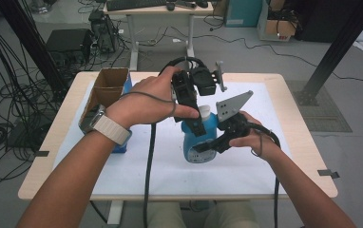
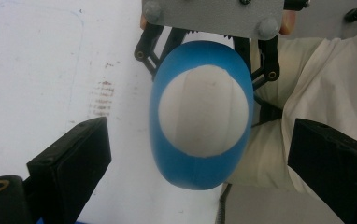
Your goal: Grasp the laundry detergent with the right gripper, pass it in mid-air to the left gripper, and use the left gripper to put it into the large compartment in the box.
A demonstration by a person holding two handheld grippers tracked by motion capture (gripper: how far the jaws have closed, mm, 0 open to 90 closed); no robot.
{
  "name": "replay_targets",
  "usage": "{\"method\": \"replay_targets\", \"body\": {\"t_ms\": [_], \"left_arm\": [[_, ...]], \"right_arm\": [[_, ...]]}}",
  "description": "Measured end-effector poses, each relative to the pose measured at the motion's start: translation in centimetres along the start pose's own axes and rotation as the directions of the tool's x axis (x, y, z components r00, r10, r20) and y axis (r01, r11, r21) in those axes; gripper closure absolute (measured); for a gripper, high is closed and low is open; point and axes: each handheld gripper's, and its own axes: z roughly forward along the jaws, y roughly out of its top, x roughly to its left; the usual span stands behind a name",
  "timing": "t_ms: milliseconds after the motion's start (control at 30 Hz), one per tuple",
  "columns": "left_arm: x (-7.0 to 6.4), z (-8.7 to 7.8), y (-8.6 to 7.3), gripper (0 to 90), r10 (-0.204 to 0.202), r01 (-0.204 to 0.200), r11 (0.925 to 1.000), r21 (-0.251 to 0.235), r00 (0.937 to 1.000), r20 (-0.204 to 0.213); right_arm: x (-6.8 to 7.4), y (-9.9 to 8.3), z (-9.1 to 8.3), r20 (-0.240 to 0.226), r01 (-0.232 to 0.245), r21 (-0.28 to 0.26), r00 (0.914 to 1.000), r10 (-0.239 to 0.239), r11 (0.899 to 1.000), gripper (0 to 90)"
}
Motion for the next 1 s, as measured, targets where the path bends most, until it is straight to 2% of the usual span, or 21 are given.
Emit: {"method": "replay_targets", "body": {"t_ms": [1000], "left_arm": [[0.02,0.02,0.02,6.6,-0.002,0.002,1.0,-0.002,1.0,0.0]], "right_arm": [[-0.02,0.03,0.0,0.004,-0.004,-0.003,1.0,0.004,1.0,43.1]]}}
